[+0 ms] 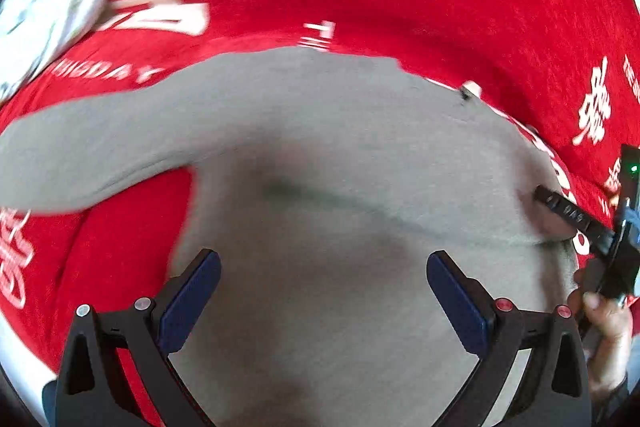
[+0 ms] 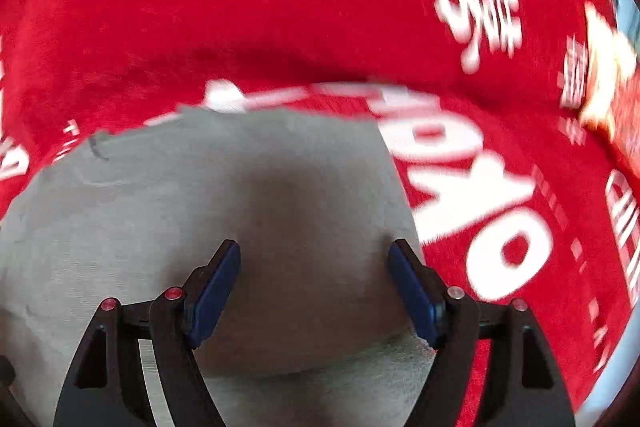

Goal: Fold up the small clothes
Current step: 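Lay the sleeve across the sweater body and open the right gripper, then move the left gripper to the other sleeve cuff and close on it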

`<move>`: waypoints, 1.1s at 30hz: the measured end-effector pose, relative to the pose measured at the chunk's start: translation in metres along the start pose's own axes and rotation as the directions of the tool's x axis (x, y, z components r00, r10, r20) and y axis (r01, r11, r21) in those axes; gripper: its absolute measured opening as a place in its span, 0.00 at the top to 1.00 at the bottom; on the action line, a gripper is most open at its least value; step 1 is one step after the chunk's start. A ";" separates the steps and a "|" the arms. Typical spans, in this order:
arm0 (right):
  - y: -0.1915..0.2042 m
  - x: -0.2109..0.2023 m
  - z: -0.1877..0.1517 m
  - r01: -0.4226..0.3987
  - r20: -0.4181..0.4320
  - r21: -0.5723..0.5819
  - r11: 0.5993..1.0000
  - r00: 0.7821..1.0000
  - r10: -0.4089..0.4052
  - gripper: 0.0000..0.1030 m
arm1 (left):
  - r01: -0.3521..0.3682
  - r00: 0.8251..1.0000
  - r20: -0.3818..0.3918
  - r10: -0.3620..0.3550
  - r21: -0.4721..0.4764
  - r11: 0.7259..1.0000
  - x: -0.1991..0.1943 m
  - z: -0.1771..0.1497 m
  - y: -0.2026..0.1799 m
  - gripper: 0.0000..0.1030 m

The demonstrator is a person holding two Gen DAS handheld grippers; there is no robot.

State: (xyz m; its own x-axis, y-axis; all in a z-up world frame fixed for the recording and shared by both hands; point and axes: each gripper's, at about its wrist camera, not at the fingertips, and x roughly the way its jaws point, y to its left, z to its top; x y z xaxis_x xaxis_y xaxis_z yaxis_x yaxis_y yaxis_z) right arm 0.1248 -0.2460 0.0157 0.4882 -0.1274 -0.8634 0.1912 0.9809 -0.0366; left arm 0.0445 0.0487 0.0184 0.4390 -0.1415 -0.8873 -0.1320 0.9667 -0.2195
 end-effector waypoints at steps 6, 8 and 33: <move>0.019 0.010 0.007 -0.004 0.015 -0.068 0.998 1.000 0.005 0.08 | -0.144 0.989 -0.012 0.146 0.117 0.983 0.038 0.015 -0.037 0.00; 0.024 -0.002 0.000 -0.029 0.042 -0.093 0.995 0.999 0.033 0.08 | -0.111 0.994 -0.011 0.112 0.075 0.991 0.028 0.014 -0.028 0.00; 0.062 -0.035 -0.066 -0.132 0.109 -0.212 0.968 0.982 0.158 0.05 | -0.269 0.899 0.064 0.434 -0.702 0.660 -0.071 -0.009 0.373 0.00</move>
State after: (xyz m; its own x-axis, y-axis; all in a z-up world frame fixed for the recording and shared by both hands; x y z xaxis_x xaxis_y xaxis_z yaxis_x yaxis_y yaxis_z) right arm 0.0634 -0.1705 0.0104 0.6017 0.0137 -0.7986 -0.0594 0.9978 -0.0277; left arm -0.0440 0.4177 -0.0042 0.3939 0.3056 -0.8669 -0.8287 0.5261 -0.1911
